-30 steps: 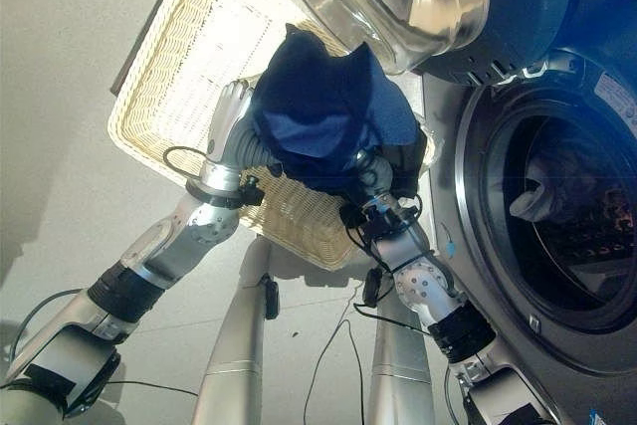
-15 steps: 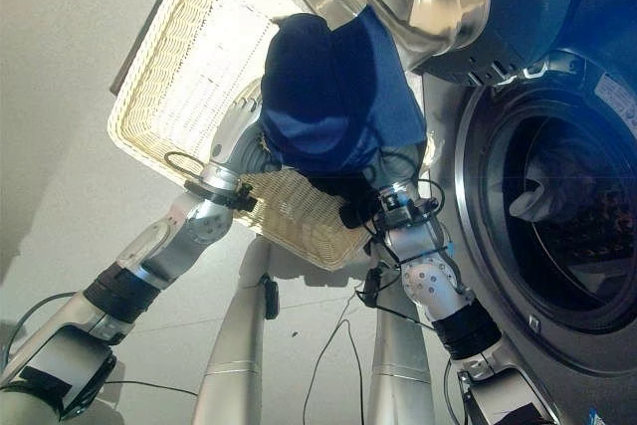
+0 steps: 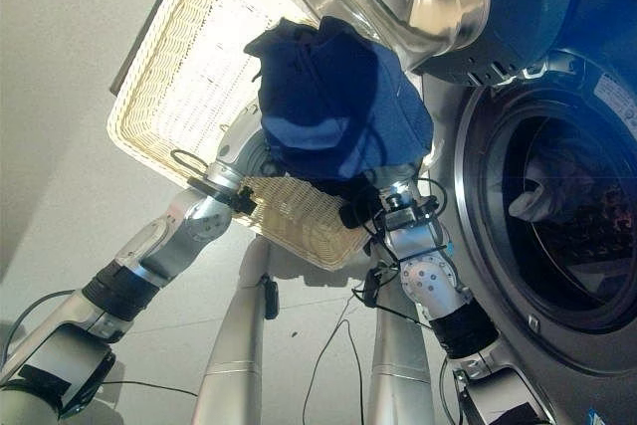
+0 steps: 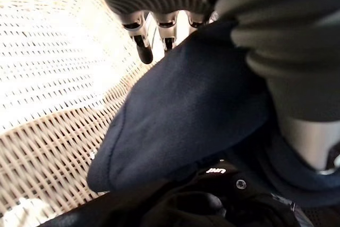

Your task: Put the clothes into the washing machine.

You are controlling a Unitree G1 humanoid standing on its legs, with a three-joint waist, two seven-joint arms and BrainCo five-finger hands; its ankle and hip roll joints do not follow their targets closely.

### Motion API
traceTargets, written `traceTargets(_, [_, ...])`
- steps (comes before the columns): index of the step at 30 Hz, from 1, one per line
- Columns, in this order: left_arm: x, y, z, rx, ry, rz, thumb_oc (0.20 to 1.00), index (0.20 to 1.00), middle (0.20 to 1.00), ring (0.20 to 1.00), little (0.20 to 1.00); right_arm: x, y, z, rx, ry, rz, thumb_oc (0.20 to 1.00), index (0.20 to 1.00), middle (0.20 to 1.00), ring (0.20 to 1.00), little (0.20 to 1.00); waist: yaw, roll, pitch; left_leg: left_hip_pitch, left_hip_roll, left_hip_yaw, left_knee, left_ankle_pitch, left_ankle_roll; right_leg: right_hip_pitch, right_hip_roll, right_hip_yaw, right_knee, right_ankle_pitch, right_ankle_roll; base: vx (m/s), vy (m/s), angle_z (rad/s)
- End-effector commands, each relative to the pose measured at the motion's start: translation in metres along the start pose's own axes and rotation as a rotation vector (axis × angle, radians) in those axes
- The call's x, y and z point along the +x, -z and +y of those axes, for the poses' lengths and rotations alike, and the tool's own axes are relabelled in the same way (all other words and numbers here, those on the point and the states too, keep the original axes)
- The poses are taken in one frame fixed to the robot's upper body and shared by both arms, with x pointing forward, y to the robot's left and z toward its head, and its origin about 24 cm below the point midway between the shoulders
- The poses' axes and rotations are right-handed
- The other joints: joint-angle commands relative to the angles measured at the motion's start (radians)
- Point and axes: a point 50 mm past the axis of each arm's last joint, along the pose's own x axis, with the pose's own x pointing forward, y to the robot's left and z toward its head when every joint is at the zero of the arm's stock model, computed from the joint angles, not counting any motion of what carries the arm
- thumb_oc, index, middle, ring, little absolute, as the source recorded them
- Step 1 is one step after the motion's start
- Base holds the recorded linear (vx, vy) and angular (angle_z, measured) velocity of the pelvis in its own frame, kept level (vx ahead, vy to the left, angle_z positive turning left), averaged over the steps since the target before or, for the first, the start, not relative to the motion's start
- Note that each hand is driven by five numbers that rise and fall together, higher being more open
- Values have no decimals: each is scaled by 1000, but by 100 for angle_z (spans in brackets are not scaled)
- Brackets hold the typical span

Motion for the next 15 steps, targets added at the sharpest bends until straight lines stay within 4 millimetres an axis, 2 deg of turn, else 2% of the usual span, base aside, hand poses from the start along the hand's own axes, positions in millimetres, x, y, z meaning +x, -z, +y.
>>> traceTargets(1, [4,2,9,2,-25,1,1000,1000,1000,1000,1000,14,-17,38,86,-261,-105,200,200,200,200,200,-38,41,-9,-10,-49,21,90,-73,-3,96,28,-76,-335,291,122,0,0,0])
traceTargets(3, [2,5,8,2,-38,20,1000,1000,1000,1000,1000,15,-14,40,158,-280,-102,200,200,200,200,200,-36,42,-9,-9,-49,20,86,-73,-2,97,27,-78,-338,292,122,0,0,0])
traceTargets(8, [1,9,9,1,-70,43,1000,1000,1000,1000,1000,15,-12,40,211,-291,-112,200,200,200,200,200,-33,43,-9,-7,-49,20,82,-71,-4,99,26,-79,-341,292,121,0,0,0])
traceTargets(11, [-3,14,15,-1,-200,64,1000,1000,1000,1000,1000,15,-12,38,231,-273,-132,200,200,200,200,200,-30,42,-9,-7,-46,20,82,-70,-4,101,24,-83,-344,293,121,0,0,0])
traceTargets(15, [-6,11,24,-32,-367,23,1000,1000,1000,1000,1000,14,-11,35,257,-250,-140,200,200,200,200,200,-27,41,-9,-5,-44,19,80,-70,-7,102,21,-85,-341,292,121,0,0,0])
